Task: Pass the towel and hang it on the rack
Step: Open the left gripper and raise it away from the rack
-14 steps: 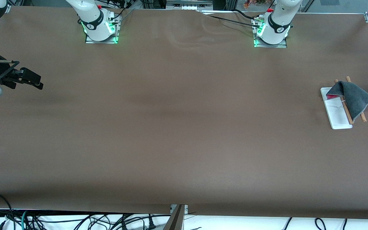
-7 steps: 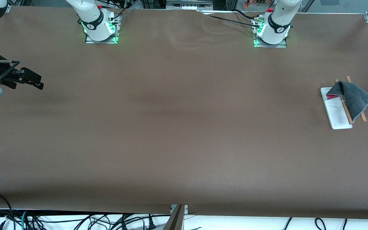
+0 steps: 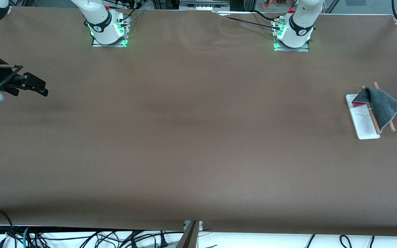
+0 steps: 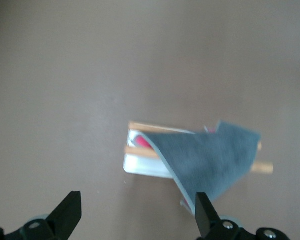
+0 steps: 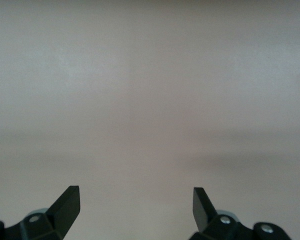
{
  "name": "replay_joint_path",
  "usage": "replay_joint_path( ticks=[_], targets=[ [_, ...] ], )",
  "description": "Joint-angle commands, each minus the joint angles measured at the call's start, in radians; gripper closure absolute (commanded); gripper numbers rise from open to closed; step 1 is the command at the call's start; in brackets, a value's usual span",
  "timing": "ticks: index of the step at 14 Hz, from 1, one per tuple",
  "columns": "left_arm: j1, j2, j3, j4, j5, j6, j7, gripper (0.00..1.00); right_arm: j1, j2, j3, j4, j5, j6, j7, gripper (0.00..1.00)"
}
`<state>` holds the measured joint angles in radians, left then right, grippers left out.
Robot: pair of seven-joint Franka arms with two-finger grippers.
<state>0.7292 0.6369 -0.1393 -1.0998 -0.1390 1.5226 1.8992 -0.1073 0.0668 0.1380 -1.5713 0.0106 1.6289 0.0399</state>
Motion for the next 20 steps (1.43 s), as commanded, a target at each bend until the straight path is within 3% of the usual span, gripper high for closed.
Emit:
replay_joint_path(
  ticks=[1, 7, 15, 18, 20],
  targets=[
    [-0.097, -0.103, 0.061, -0.080, 0.019, -0.012, -0.152, 0.00, -0.002, -0.012, 0.002, -0.006, 0.017, -0.001, -0.012, 0.00],
    [-0.295, -0.380, 0.180, -0.399, 0.022, 0.117, -0.555, 0.00, -0.002, -0.010, 0.002, -0.004, 0.017, 0.003, -0.012, 0.00],
    [-0.602, -0.520, 0.205, -0.506, 0.065, 0.137, -1.315, 0.00, -0.003, -0.008, 0.000, -0.004, 0.015, 0.006, -0.032, 0.00],
    [-0.680, -0.614, 0.198, -0.590, 0.073, 0.154, -1.628, 0.00, -0.003, -0.004, 0.002, -0.001, 0.005, 0.006, -0.034, 0.00],
    [-0.702, -0.626, 0.181, -0.600, 0.087, 0.151, -1.764, 0.00, -0.002, -0.001, 0.002, 0.008, 0.005, 0.006, -0.034, 0.00]
  ],
)
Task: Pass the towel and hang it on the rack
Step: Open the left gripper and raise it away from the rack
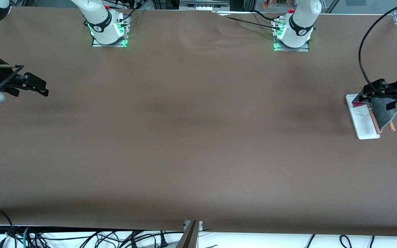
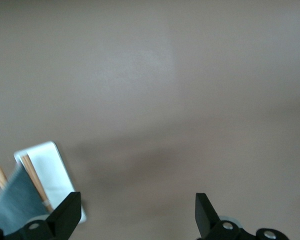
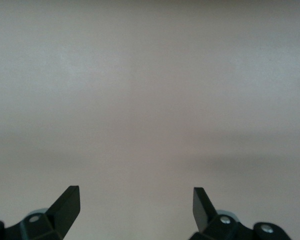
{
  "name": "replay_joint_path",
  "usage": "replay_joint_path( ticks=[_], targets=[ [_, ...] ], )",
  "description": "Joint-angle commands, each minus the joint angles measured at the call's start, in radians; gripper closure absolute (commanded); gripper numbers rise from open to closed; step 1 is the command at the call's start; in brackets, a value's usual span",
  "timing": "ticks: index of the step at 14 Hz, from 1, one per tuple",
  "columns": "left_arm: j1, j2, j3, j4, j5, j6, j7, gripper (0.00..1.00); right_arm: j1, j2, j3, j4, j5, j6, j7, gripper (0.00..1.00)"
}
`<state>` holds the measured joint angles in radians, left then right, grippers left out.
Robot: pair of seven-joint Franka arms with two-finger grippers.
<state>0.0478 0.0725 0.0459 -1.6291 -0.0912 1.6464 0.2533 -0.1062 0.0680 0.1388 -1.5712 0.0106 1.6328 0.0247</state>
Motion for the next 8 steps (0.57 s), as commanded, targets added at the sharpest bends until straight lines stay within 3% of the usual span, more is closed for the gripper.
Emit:
replay_joint_path(
  ticks=[1, 8],
  targets=[
    [-0.020, -0.063, -0.020, -0.069, 0.050, 0.026, -0.140, 0.00, -0.003, 0.001, 0.001, 0.010, 0.005, 0.002, -0.019, 0.00],
    [-0.035, -0.056, -0.025, -0.040, 0.068, 0.001, -0.175, 0.00, -0.003, 0.003, 0.001, 0.011, 0.003, 0.002, -0.019, 0.00]
  ],
)
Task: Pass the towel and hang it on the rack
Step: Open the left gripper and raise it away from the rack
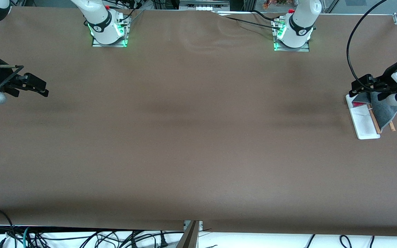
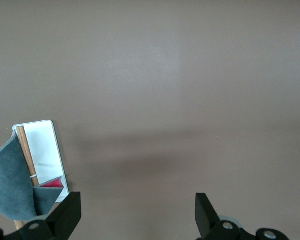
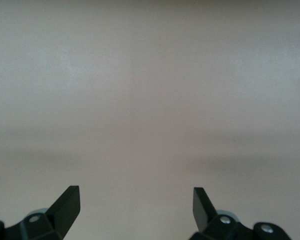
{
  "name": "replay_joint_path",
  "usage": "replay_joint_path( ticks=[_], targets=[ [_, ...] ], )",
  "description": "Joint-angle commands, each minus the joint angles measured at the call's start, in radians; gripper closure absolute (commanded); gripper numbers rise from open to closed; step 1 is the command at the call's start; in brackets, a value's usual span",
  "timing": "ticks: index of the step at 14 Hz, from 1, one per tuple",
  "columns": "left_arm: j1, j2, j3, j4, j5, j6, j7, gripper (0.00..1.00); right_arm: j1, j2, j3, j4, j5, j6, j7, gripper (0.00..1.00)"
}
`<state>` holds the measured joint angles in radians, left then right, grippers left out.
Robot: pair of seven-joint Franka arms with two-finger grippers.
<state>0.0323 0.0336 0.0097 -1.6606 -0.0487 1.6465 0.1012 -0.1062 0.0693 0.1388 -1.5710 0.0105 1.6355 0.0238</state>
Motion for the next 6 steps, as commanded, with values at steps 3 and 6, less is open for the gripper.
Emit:
replay_joint_path(
  ticks=[3, 6],
  targets=[
    [-0.029, -0.014, 0.018, -0.007, 0.023, 0.002, -0.023, 0.00, -0.004, 0.009, 0.001, 0.022, 0.003, 0.000, -0.019, 0.00],
    [-0.034, -0.014, 0.029, -0.008, 0.024, 0.002, -0.018, 0.00, -0.003, 0.010, 0.001, 0.023, 0.005, 0.000, -0.019, 0.00]
  ],
)
